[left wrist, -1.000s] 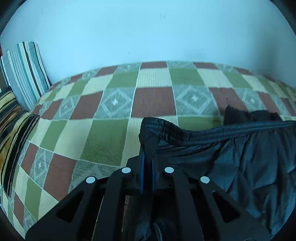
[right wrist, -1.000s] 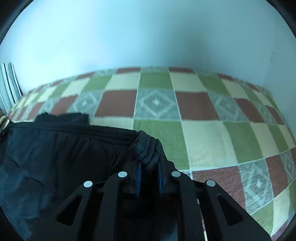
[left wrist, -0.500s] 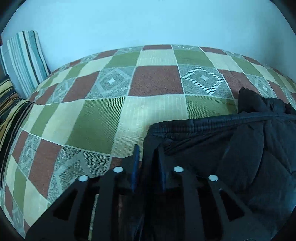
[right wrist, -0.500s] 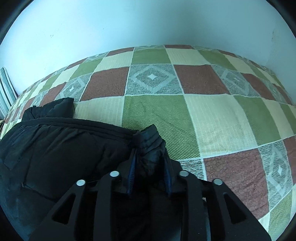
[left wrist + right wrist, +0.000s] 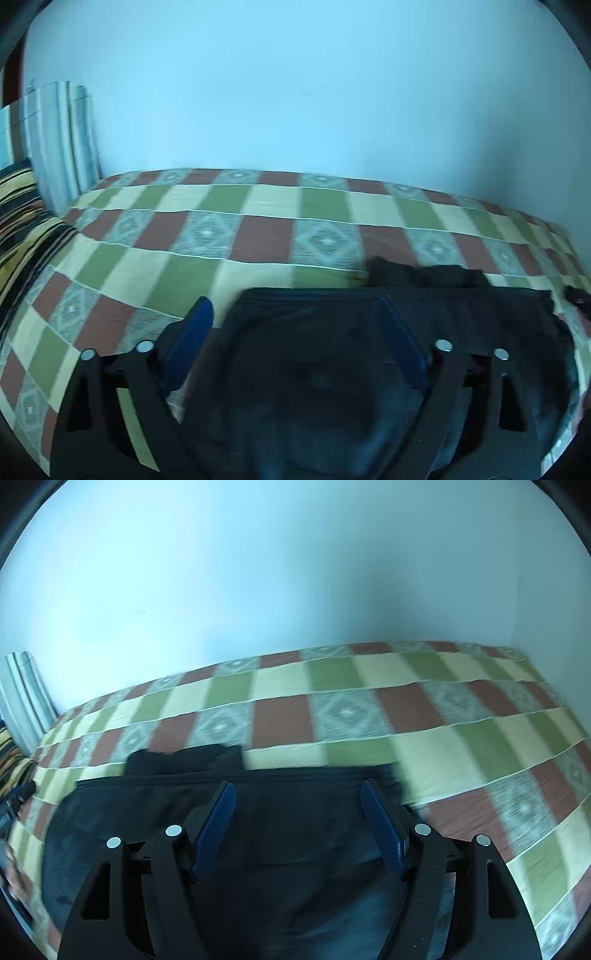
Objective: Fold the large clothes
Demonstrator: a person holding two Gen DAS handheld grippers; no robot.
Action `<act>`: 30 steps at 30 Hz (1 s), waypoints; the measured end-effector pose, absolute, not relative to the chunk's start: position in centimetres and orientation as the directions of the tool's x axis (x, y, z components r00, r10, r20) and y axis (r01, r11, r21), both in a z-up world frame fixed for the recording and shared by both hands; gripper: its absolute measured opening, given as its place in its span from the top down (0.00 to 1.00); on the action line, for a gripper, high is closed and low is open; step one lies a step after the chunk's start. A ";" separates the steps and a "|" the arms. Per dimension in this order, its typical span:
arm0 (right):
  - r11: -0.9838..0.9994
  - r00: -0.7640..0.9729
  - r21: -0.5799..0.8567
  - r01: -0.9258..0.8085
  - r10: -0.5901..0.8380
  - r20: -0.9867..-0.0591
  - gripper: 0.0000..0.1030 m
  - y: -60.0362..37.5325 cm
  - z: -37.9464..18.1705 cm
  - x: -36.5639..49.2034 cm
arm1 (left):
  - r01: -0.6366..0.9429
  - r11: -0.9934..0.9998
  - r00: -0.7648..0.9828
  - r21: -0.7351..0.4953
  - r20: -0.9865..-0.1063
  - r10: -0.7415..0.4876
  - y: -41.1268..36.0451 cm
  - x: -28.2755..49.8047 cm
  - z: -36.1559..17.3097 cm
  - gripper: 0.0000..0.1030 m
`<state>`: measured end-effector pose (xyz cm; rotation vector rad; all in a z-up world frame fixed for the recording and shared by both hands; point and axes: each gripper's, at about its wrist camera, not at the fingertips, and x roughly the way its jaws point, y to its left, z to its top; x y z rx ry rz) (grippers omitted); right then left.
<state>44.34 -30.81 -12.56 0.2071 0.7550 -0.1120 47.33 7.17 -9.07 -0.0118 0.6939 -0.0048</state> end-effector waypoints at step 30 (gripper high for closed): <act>0.987 0.670 -0.010 0.162 -0.117 -0.733 0.23 -23.7 -23.6 46.9 | 0.038 0.998 0.688 0.041 -0.726 0.004 -0.9 49.0 -21.7 0.02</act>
